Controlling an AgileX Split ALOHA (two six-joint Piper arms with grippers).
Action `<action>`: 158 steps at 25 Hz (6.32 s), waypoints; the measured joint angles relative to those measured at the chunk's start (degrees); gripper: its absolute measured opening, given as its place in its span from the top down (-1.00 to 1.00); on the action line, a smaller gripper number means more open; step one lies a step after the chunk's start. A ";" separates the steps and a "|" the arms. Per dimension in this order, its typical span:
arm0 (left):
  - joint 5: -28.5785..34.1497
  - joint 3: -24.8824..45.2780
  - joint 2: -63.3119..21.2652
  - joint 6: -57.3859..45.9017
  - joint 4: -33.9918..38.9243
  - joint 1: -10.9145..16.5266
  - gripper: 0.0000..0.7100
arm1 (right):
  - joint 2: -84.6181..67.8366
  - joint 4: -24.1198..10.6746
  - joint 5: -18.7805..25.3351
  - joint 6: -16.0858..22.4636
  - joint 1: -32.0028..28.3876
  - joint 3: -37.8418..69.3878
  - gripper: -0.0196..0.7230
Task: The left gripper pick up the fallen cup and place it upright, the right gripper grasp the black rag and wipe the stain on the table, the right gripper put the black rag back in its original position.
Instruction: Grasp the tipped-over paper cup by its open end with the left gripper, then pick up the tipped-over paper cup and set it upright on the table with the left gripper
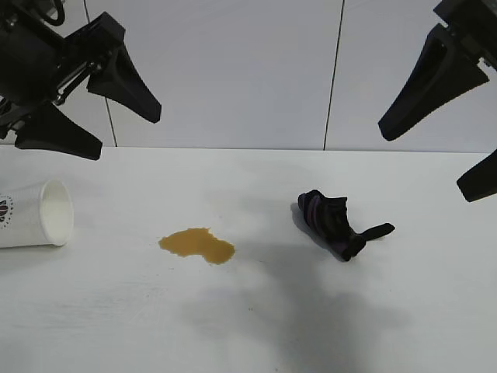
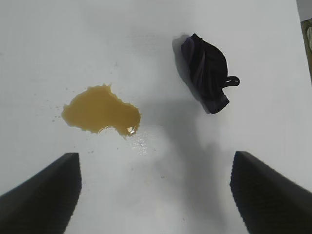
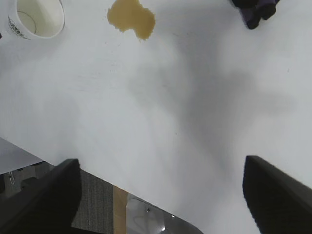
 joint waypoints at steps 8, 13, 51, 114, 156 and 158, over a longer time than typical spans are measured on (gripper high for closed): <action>4.02 -0.40 -0.22 0.17 -0.83 0.00 -0.70 | 0.00 0.00 0.61 0.00 0.00 0.00 -0.73; 6.64 -2.78 -1.14 5.72 4.82 0.00 -0.69 | 0.00 0.00 0.64 0.00 0.00 0.00 -0.73; 7.86 -15.02 11.23 44.67 61.49 0.19 -0.61 | 0.00 0.00 2.27 0.00 0.00 0.00 -0.73; 2.51 -14.33 23.07 39.05 66.98 0.19 -0.74 | 0.00 0.02 2.18 0.00 0.00 0.00 -0.73; 12.43 -14.28 8.56 72.42 -13.49 13.14 -0.61 | 0.00 -0.04 2.18 0.00 0.00 0.00 -0.73; 15.78 -14.21 8.56 73.70 -15.51 16.34 -0.61 | 0.00 -0.04 2.18 0.00 0.00 0.00 -0.73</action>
